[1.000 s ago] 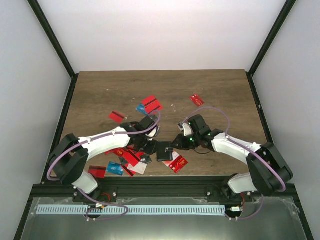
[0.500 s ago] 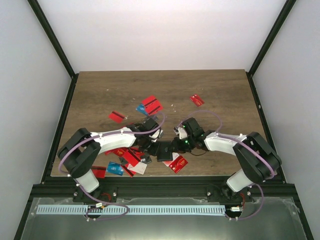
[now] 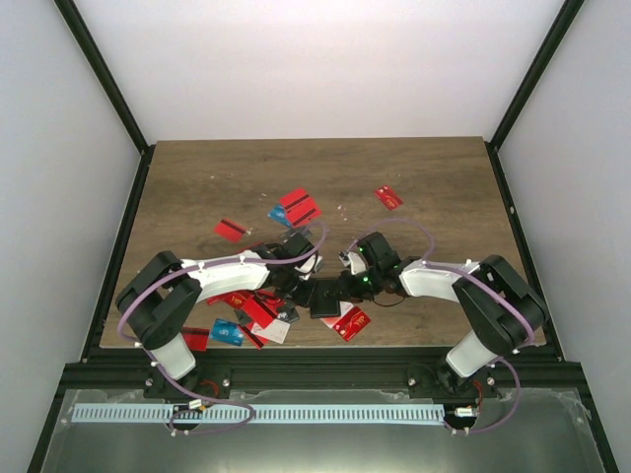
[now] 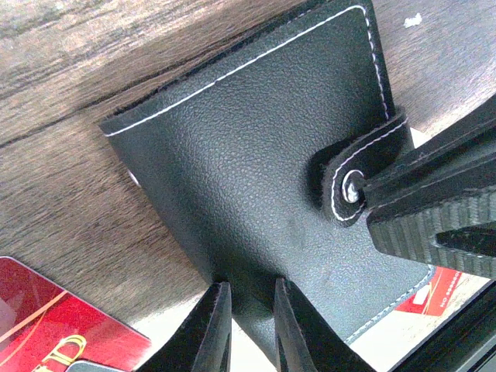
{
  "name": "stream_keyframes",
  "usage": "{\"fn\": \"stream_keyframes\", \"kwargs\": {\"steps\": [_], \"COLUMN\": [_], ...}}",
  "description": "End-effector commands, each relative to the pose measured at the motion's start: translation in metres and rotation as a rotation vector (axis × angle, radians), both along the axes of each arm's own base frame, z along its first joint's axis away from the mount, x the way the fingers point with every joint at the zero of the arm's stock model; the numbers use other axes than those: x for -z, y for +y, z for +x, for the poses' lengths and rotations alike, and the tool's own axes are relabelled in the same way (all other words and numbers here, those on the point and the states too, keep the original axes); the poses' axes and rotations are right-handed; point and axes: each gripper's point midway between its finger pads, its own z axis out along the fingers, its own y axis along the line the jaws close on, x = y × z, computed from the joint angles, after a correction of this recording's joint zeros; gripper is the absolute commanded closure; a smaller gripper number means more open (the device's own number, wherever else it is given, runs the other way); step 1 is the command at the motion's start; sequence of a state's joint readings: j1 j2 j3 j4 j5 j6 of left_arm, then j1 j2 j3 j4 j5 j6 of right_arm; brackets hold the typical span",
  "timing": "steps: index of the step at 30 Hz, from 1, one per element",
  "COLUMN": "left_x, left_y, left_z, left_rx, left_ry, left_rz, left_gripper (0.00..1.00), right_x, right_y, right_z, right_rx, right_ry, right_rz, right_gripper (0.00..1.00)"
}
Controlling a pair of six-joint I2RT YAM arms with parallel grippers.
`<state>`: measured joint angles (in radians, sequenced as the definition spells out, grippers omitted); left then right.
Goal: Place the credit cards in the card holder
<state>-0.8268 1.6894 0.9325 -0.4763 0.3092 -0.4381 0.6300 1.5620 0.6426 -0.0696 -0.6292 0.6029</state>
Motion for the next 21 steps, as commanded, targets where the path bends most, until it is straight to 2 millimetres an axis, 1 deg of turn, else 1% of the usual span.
{"fn": "stream_keyframes", "kwargs": {"steps": [1, 4, 7, 11, 13, 16, 21], "left_x": [0.003, 0.002, 0.001, 0.001, 0.001, 0.001, 0.001], "left_y": [-0.007, -0.006, -0.005, -0.005, -0.005, -0.005, -0.005], "left_z": [0.004, 0.006, 0.006, 0.007, 0.007, 0.007, 0.007], "left_rx": [0.009, 0.009, 0.009, 0.012, 0.011, 0.013, 0.015], "left_ry": [-0.006, -0.016, -0.019, -0.023, -0.023, -0.022, -0.021], "left_rz": [-0.014, -0.008, -0.003, -0.001, 0.001, -0.001, -0.001], "left_gripper": [0.82, 0.83, 0.83, 0.83, 0.83, 0.83, 0.84], "right_x": [-0.010, -0.022, -0.035, -0.045, -0.042, -0.033, -0.020], "right_y": [0.014, 0.018, 0.018, 0.012, 0.007, 0.001, -0.002], "right_z": [0.000, -0.001, 0.001, 0.011, 0.017, 0.022, 0.020], "right_rx": [-0.044, -0.065, -0.073, -0.041, -0.017, 0.004, 0.007], "right_ry": [0.008, -0.003, -0.034, -0.085, -0.104, -0.107, -0.085], "right_rz": [0.050, 0.084, 0.086, 0.034, -0.016, -0.073, -0.100], "right_gripper": [0.91, 0.91, 0.90, 0.89, 0.89, 0.89, 0.88]}}
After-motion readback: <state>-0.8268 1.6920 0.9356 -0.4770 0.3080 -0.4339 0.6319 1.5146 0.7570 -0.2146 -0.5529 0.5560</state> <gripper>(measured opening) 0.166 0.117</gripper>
